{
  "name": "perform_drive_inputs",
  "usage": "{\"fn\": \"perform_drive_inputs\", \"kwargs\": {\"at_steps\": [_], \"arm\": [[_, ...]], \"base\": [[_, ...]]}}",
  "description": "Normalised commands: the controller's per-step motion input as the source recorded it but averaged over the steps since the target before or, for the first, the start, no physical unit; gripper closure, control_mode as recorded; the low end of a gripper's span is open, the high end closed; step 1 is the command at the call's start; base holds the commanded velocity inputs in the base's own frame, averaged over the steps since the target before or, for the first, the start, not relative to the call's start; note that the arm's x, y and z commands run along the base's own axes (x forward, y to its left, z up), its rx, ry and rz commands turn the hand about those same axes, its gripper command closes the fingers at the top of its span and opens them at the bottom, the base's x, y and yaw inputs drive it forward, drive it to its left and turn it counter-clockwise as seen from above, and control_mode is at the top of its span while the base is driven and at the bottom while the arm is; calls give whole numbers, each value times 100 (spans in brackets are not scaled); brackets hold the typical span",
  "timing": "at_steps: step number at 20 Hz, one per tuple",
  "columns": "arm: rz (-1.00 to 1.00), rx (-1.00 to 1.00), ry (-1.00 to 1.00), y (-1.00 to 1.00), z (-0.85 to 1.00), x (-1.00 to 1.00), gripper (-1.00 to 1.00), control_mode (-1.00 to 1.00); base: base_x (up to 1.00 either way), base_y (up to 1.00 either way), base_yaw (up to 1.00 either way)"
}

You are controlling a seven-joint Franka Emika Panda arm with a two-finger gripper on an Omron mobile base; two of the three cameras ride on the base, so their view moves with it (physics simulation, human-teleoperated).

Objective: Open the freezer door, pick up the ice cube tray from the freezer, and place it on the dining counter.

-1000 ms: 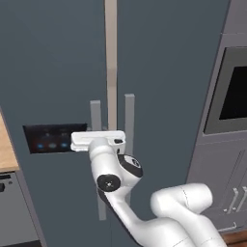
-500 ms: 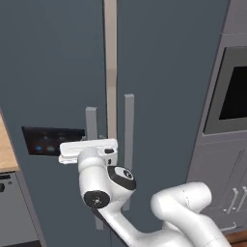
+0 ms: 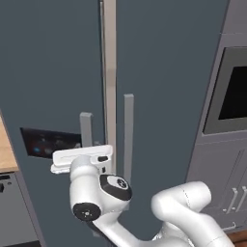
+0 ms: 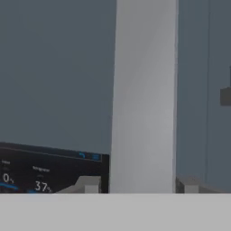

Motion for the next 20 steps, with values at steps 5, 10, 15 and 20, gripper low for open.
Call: {"fn": "perform_drive_inputs", "kwargs": {"at_steps": [5,10,15,20], "arm": [[0,-3,1,55,0,-53,100,-100],[0,-4,1,57,0,-50,100,-100],[0,-5,0,63,-1,-42,100,-100],[0,-3,0,62,0,-39,100,-100]], "base": [[0,0,0],[0,0,0],[0,0,0],[0,0,0]]}}
